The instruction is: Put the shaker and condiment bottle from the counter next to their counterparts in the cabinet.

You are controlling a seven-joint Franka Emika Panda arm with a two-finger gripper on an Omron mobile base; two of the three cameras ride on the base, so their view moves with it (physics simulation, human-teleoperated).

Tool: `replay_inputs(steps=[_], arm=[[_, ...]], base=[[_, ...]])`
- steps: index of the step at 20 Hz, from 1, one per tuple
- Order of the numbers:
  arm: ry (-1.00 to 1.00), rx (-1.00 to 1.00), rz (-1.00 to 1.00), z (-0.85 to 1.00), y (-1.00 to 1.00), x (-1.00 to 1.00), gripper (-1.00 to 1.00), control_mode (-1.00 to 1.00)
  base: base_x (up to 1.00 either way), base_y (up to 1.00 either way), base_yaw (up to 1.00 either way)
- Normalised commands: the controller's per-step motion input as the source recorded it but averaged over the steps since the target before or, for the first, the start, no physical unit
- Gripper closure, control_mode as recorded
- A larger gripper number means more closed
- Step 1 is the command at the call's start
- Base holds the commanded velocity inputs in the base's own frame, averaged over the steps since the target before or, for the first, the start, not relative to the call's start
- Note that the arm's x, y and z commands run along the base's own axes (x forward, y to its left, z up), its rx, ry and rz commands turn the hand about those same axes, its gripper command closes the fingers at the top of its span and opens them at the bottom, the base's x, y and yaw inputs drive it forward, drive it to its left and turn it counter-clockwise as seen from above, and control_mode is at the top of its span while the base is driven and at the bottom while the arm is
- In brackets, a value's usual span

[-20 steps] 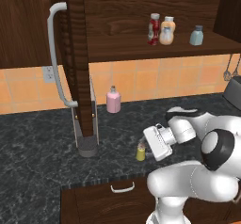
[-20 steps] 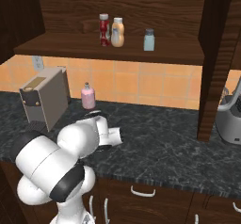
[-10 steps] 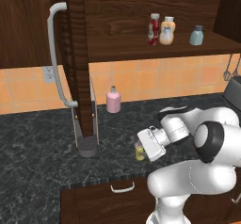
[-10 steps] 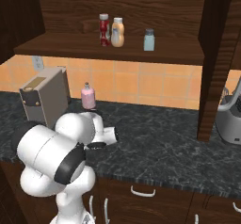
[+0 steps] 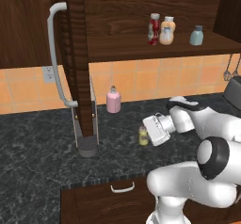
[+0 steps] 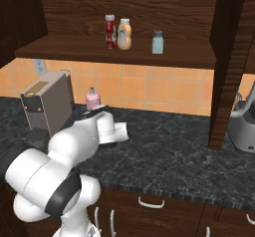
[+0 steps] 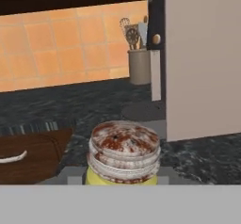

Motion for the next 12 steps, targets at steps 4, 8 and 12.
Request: replay_inputs(steps=[4, 8, 12], arm=[[0.09, -0.10, -0.42, 0.67, -0.22, -0.01, 1.00, -1.00], [0.12, -0.10, -0.49, 0.56, -0.29, -0.09, 1.00, -1.00], [0.06, -0.12, -0.47, 0.66, -0.24, -0.10, 1.00, -1.00]], base=[[0.00, 0.00, 0.00], [0.00, 0.00, 0.00], [0.00, 0.00, 0.00]])
